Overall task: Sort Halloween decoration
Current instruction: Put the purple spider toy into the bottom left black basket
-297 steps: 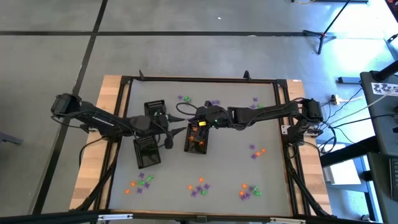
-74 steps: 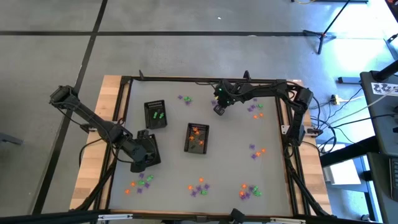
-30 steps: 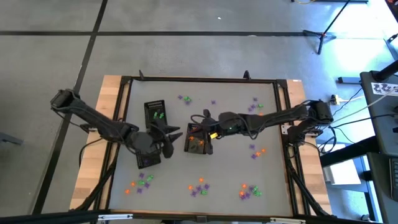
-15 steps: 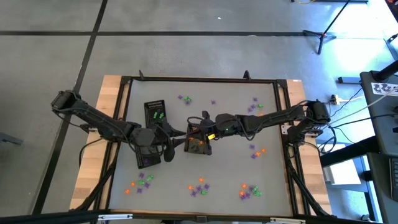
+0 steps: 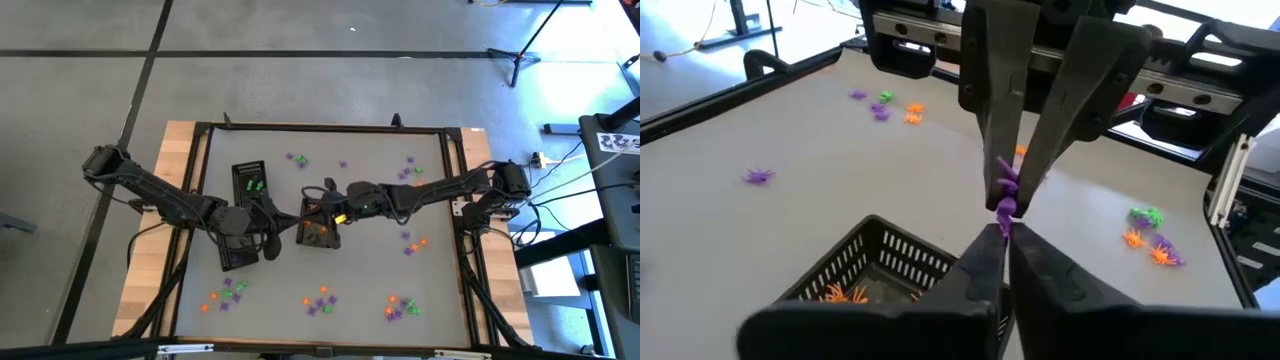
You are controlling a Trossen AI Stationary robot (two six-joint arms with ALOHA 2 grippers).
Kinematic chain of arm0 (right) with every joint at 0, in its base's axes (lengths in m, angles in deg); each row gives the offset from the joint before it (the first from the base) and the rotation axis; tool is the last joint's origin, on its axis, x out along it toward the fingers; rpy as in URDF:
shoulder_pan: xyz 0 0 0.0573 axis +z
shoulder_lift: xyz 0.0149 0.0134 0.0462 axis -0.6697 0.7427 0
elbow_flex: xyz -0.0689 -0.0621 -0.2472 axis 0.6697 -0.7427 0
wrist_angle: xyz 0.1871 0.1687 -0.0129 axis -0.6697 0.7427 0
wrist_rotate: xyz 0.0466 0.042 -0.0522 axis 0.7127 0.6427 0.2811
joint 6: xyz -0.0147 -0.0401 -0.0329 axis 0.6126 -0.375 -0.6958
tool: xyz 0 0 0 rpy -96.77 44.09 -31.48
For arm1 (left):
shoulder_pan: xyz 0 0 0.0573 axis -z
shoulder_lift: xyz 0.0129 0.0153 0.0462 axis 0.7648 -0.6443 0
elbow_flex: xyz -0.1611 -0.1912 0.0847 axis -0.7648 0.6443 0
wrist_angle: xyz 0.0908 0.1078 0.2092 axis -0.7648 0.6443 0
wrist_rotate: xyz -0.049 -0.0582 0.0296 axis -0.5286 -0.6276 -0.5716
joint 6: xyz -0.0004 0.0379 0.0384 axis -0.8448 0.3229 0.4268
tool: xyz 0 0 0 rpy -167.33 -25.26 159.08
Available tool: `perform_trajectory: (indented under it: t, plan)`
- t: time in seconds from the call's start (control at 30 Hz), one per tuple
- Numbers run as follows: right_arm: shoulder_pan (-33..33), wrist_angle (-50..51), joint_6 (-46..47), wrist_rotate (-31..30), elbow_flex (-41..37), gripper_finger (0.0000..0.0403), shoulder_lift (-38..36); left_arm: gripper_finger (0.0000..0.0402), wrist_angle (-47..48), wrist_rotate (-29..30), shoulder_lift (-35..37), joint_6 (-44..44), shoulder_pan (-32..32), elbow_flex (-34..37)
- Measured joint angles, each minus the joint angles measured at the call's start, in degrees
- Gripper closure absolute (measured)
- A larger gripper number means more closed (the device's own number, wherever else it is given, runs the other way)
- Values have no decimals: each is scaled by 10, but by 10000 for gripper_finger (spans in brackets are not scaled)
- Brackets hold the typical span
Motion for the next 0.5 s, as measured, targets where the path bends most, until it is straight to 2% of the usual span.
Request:
perform_trajectory:
  t: [0.33,0.5]
  plan:
    - [0,-1,-5,0,0,391,0,401,2,-1,0,-1,0,0]
    - [0,-3,-17,1,0,342,-1,401,32,-3,0,-18,0,1]
